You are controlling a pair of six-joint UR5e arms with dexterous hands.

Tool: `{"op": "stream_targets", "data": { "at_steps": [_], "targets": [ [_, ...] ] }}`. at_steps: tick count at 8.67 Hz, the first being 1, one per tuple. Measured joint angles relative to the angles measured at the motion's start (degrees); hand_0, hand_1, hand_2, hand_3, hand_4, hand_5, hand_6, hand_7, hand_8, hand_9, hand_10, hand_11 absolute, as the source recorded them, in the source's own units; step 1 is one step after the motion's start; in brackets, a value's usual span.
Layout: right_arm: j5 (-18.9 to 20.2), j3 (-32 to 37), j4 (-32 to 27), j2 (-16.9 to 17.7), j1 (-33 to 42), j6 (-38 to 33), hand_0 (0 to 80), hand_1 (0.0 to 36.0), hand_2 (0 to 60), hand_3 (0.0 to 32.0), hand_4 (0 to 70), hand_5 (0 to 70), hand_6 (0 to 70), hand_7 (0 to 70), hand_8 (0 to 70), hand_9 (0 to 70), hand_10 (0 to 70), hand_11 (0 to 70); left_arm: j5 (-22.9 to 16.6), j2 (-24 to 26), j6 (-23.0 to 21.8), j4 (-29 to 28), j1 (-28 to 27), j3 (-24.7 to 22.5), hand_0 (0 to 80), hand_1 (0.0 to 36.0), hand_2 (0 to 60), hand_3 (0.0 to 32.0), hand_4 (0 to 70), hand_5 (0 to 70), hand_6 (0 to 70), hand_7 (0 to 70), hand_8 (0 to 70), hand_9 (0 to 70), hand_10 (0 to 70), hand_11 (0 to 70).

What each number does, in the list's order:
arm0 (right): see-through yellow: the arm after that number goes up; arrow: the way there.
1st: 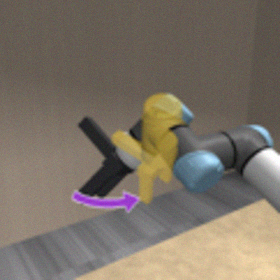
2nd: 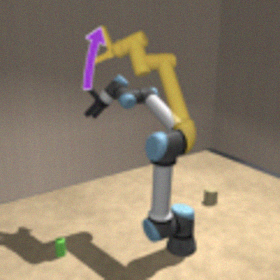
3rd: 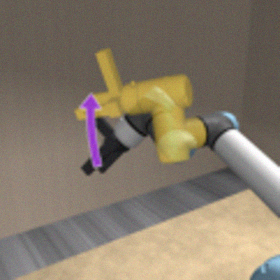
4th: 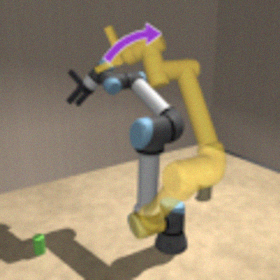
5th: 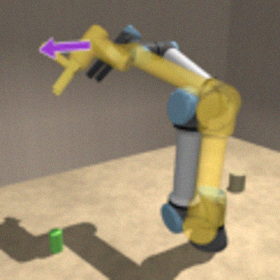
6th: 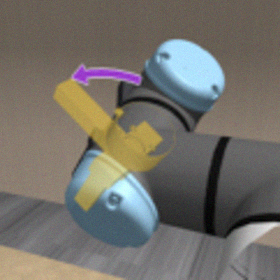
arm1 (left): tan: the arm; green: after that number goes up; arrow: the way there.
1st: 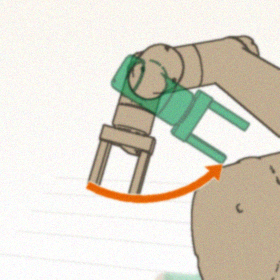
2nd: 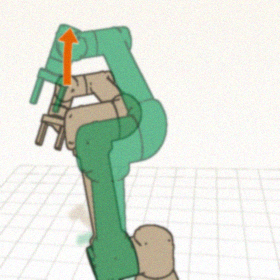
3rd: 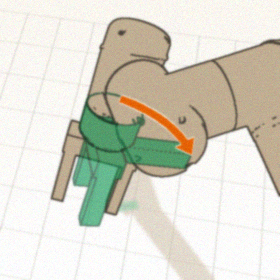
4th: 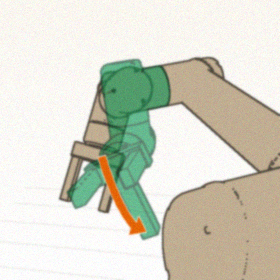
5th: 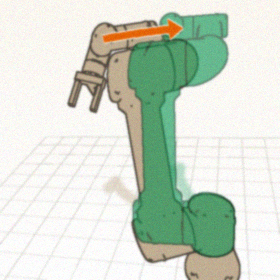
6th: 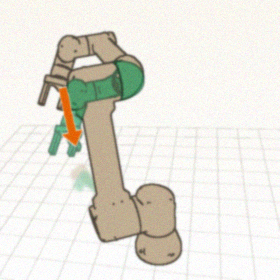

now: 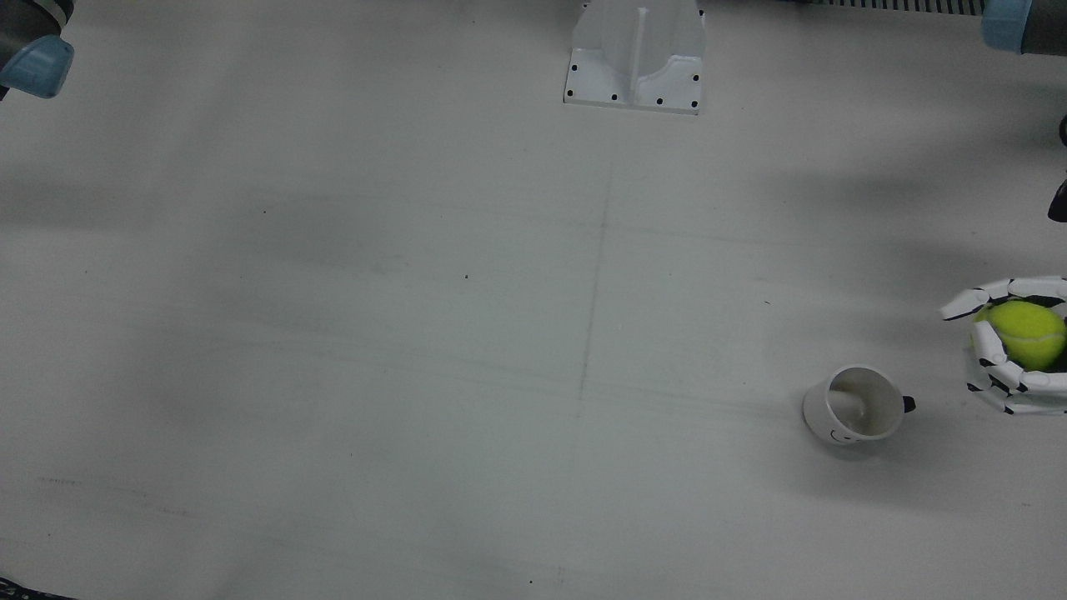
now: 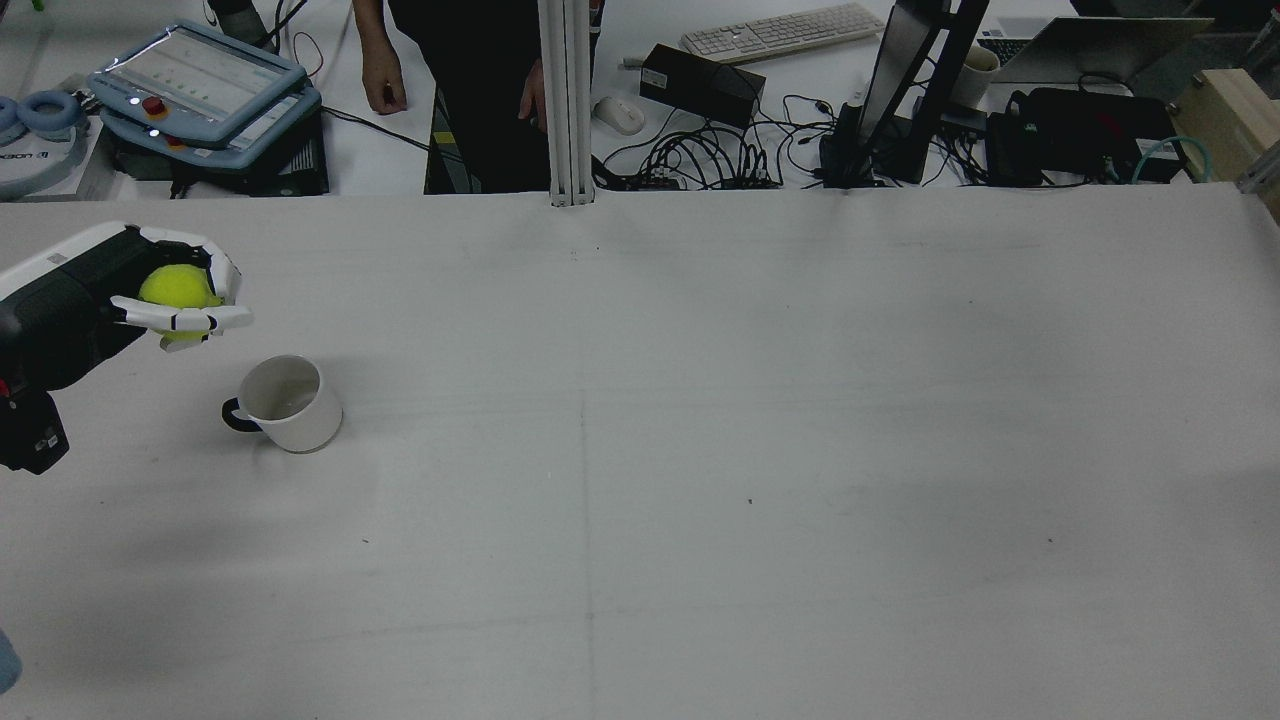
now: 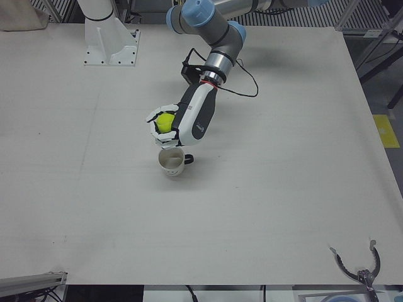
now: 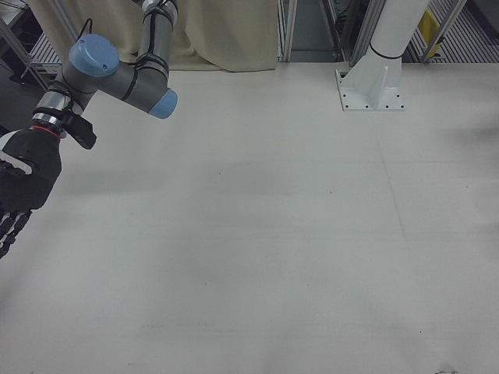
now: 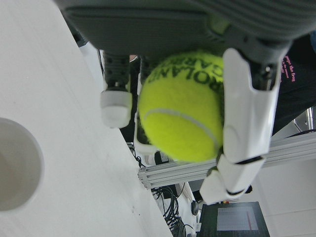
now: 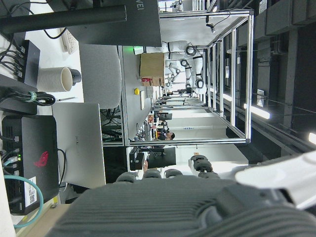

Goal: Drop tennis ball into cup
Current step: 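Carry the yellow tennis ball in the left hand over the white mug, then open the left hand fingers to release the ball into the mug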

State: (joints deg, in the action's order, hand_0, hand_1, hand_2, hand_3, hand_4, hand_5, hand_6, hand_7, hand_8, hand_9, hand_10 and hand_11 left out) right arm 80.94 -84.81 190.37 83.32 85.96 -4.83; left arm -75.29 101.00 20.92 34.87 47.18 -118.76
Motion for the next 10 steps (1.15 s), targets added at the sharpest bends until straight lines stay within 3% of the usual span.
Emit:
{"op": "stream_targets", "data": {
  "at_steps": [1, 2, 3, 4, 5, 6, 7, 8, 9, 10],
  "targets": [
    [0.00, 0.00, 0.00, 0.00, 0.00, 0.00, 0.0, 0.0, 0.0, 0.0, 0.0, 0.0, 0.0, 0.0, 0.0, 0.0, 0.0, 0.0, 0.49, 0.41, 0.03, -0.62, -0.82, 1.25, 59.5, 36.0, 60.0, 0.0, 70.0, 62.6, 70.0, 70.0, 70.0, 70.0, 65.4, 70.0],
    [0.01, 0.00, 0.00, 0.00, 0.00, 0.00, 0.0, 0.0, 0.0, 0.0, 0.0, 0.0, 0.0, 0.0, 0.0, 0.0, 0.0, 0.0, 0.69, 1.11, 0.06, -0.98, -1.21, 2.45, 59.7, 36.0, 60.0, 0.0, 70.0, 54.8, 70.0, 70.0, 70.0, 70.0, 64.7, 70.0],
    [0.01, 0.00, 0.00, 0.00, 0.00, 0.00, 0.0, 0.0, 0.0, 0.0, 0.0, 0.0, 0.0, 0.0, 0.0, 0.0, 0.0, 0.0, 0.79, 1.94, 0.08, -1.20, -1.37, 3.62, 59.7, 36.0, 60.0, 0.0, 70.0, 54.7, 70.0, 70.0, 70.0, 70.0, 64.0, 70.0],
    [0.01, 0.00, 0.00, 0.00, 0.00, 0.00, 0.0, 0.0, 0.0, 0.0, 0.0, 0.0, 0.0, 0.0, 0.0, 0.0, 0.0, 0.0, 0.82, 2.45, 0.08, -1.38, -1.43, 4.39, 59.6, 36.0, 60.0, 0.0, 70.0, 68.5, 70.0, 70.0, 70.0, 70.0, 61.6, 70.0],
    [0.01, 0.00, 0.00, 0.00, 0.00, 0.00, 0.0, 0.0, 0.0, 0.0, 0.0, 0.0, 0.0, 0.0, 0.0, 0.0, 0.0, 0.0, 0.81, 2.67, 0.09, -1.63, -1.43, 4.84, 66.8, 36.0, 60.0, 0.0, 58.9, 56.1, 59.3, 70.0, 59.3, 70.0, 43.3, 63.4],
    [-0.02, 0.00, 0.00, 0.00, 0.00, 0.00, 0.0, 0.0, 0.0, 0.0, 0.0, 0.0, 0.0, 0.0, 0.0, 0.0, 0.0, 0.0, 0.69, 2.55, 0.03, -2.72, -1.42, 5.04, 80.0, 36.0, 60.0, 0.0, 21.8, 70.0, 24.9, 40.6, 23.2, 33.9, 17.5, 29.5],
    [-0.02, 0.00, 0.00, 0.00, 0.00, 0.00, 0.0, 0.0, 0.0, 0.0, 0.0, 0.0, 0.0, 0.0, 0.0, 0.0, 0.0, 0.0, 0.52, 2.48, -0.03, -3.71, -1.41, 5.00, 80.0, 36.0, 60.0, 0.0, 16.6, 38.1, 22.9, 20.3, 13.1, 16.7, 10.4, 19.6],
    [-0.01, 0.00, 0.00, 0.00, 0.00, 0.00, 0.0, 0.0, 0.0, 0.0, 0.0, 0.0, 0.0, 0.0, 0.0, 0.0, 0.0, 0.0, 0.33, 2.47, -0.04, -4.31, -1.40, 4.82, 62.0, 36.0, 60.0, 0.0, 6.5, 38.5, 12.8, 13.2, 5.8, 8.3, 5.9, 12.1],
    [-0.03, 0.00, 0.00, 0.00, 0.00, 0.00, 0.0, 0.0, 0.0, 0.0, 0.0, 0.0, 0.0, 0.0, 0.0, 0.0, 0.0, 0.0, 0.22, 2.38, -0.02, -4.58, -1.39, 4.70, 51.0, 34.1, 60.0, 0.6, 0.1, 53.2, 10.9, 8.7, 2.7, 4.0, 3.4, 7.7],
    [-0.03, 0.00, 0.00, 0.00, 0.00, 0.00, 0.0, 0.0, 0.0, 0.0, 0.0, 0.0, 0.0, 0.0, 0.0, 0.0, 0.0, 0.0, 0.17, 2.29, -0.01, -4.72, -1.39, 4.60, 49.9, 33.2, 60.0, 3.0, 0.0, 24.4, 9.5, 8.5, 2.1, 3.1, 2.8, 6.8]
  ]
}}
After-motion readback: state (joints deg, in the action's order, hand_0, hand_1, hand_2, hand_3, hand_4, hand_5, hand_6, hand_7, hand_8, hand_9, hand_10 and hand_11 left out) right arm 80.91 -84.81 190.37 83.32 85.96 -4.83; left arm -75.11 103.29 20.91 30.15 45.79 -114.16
